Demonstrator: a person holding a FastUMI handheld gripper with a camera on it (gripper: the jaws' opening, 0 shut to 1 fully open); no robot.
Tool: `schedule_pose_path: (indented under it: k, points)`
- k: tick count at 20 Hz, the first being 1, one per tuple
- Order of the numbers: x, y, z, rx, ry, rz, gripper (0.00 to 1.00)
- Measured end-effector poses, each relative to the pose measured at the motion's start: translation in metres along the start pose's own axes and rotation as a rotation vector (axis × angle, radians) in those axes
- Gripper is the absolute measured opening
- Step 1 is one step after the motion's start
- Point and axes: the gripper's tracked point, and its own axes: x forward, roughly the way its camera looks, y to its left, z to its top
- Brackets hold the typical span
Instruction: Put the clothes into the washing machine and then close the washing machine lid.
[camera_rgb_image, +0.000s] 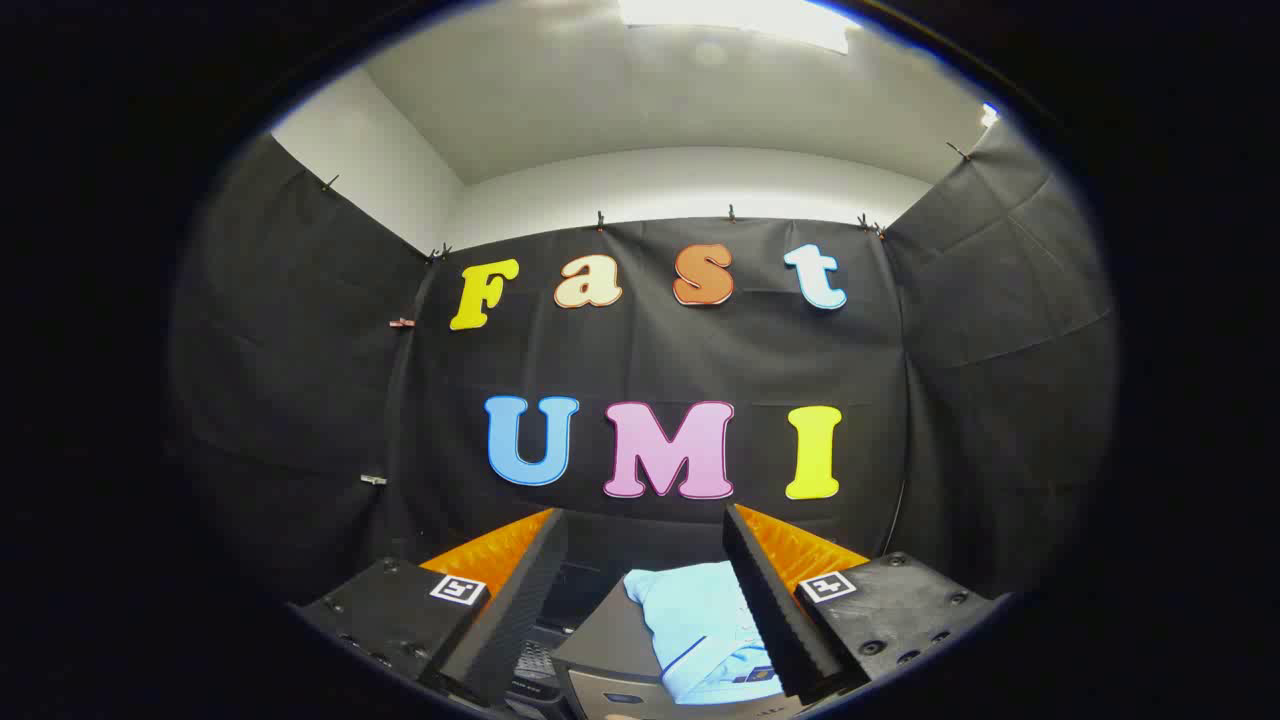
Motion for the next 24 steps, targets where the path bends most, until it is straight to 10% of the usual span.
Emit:
schedule_pose_path:
  k: [24]
  points:
    - [0.012,-0.018,-0.016,-0.004,0.018,-0.033,0.98]
